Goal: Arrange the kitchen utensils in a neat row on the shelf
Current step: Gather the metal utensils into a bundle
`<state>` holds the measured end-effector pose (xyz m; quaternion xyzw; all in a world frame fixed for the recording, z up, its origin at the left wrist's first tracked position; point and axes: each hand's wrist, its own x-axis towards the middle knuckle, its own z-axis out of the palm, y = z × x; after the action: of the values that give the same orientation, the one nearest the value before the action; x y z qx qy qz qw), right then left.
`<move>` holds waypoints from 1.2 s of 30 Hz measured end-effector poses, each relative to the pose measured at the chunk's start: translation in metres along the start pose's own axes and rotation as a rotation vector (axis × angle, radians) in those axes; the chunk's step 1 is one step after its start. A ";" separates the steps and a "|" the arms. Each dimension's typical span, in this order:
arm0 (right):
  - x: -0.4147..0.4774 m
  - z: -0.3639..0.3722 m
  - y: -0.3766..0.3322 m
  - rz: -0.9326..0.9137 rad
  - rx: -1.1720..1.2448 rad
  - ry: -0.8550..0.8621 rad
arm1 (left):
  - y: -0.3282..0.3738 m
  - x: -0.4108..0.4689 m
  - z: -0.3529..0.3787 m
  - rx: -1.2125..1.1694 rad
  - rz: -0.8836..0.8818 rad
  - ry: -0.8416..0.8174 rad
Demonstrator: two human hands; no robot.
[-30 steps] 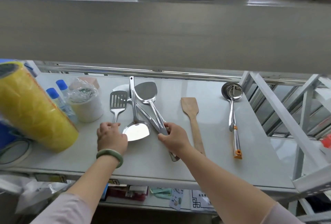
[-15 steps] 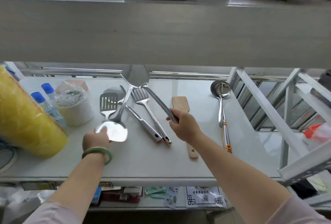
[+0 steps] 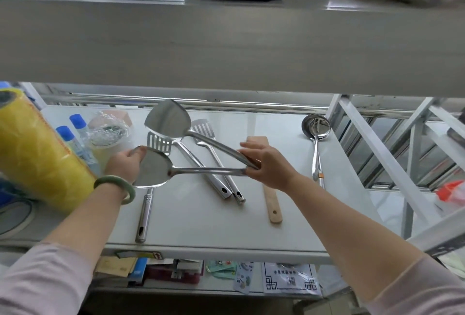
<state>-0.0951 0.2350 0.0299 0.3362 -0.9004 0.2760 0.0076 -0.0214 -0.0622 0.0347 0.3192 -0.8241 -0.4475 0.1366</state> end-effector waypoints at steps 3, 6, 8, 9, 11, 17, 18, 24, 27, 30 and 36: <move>-0.014 0.000 0.003 0.034 0.085 -0.086 | 0.013 0.007 0.009 0.097 0.052 -0.081; -0.026 -0.002 0.009 0.198 0.165 -0.174 | 0.019 0.014 0.014 0.113 0.039 -0.115; -0.032 -0.002 0.013 0.235 0.229 -0.244 | 0.018 0.021 0.017 0.048 0.012 -0.148; -0.035 -0.001 0.015 0.249 0.276 -0.271 | 0.017 0.024 0.018 0.008 -0.009 -0.165; -0.039 0.002 0.014 0.292 0.377 -0.299 | 0.016 0.029 0.020 -0.150 -0.067 -0.185; -0.035 0.020 0.010 0.460 0.520 -0.086 | 0.014 0.007 0.058 -0.756 -0.463 -0.136; -0.032 0.024 0.009 0.477 0.508 -0.049 | 0.009 -0.002 0.072 -0.643 -0.456 -0.161; -0.026 0.037 0.003 0.584 0.396 0.111 | 0.022 -0.071 0.137 0.064 -0.159 -0.193; -0.031 0.035 0.006 0.672 0.362 0.197 | 0.028 -0.077 0.155 0.189 -0.135 -0.191; -0.038 0.032 0.014 0.760 0.335 0.260 | 0.029 -0.071 0.160 0.174 -0.205 -0.211; -0.056 0.022 0.031 0.876 0.305 0.260 | 0.024 -0.064 0.152 0.085 -0.325 -0.100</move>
<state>-0.0664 0.2769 -0.0155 -0.1145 -0.8982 0.4219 -0.0463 -0.0603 0.0882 -0.0270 0.4310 -0.7856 -0.4439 0.0078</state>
